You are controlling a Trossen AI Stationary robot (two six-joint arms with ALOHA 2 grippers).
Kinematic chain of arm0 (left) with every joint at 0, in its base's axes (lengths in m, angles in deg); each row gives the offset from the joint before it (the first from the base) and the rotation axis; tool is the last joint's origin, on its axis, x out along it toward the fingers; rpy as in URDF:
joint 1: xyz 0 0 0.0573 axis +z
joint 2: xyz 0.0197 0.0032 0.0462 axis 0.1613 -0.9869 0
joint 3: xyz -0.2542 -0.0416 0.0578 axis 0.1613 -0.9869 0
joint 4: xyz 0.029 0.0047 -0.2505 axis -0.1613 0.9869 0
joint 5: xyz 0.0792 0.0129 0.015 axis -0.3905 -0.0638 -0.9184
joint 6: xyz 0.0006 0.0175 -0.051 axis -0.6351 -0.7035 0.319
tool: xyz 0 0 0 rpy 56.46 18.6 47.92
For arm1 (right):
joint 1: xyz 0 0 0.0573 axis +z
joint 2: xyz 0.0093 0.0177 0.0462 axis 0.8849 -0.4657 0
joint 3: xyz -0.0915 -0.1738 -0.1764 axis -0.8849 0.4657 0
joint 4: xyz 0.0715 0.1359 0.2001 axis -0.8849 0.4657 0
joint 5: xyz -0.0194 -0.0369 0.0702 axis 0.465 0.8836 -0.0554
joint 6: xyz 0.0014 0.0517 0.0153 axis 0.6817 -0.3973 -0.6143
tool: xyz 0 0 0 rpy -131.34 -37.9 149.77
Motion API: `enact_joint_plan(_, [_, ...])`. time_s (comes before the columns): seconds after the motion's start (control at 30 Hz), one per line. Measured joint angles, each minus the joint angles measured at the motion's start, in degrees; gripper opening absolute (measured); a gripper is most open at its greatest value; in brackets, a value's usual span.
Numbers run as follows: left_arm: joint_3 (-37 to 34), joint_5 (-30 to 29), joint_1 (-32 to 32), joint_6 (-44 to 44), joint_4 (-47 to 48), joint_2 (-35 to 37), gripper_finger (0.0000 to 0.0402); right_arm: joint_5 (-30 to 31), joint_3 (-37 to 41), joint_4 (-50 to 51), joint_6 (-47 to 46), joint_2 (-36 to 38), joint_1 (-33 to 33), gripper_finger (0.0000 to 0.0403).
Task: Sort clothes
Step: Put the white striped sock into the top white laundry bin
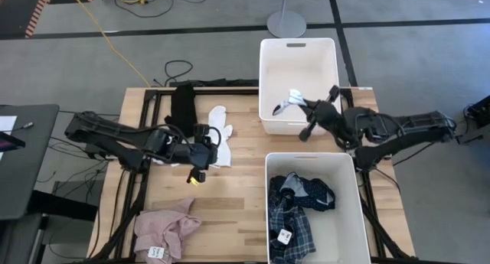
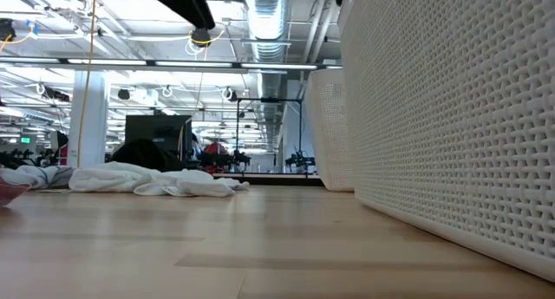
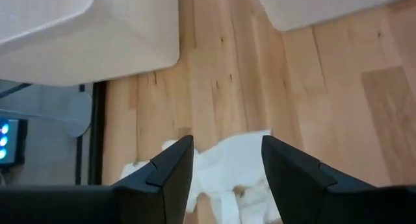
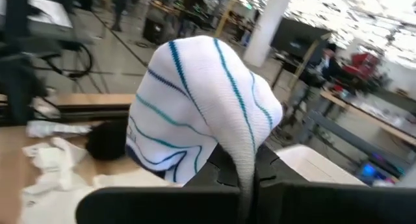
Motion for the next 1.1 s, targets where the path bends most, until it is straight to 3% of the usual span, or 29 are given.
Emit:
enact_joint_plan(0.4, [-11.98, 6.32, -0.01, 0.13, -11.58, 7.6, 0.0176, -8.41, 0.0, 4.69, -2.05, -0.31, -12.2, 0.0005])
enact_joint_plan(0.73, [-19.93, 10.83, -0.01, 1.93, -17.87, 12.15, 0.0176, -23.24, 0.0, 10.46, -7.83, -0.31, -24.34, 0.0006])
enact_joint_plan(1.1, [-24.9, 13.25, -0.14, 1.51, -21.89, 12.97, 0.0176, -31.24, 1.19, 16.18, -11.32, -0.31, -29.74, 0.0006])
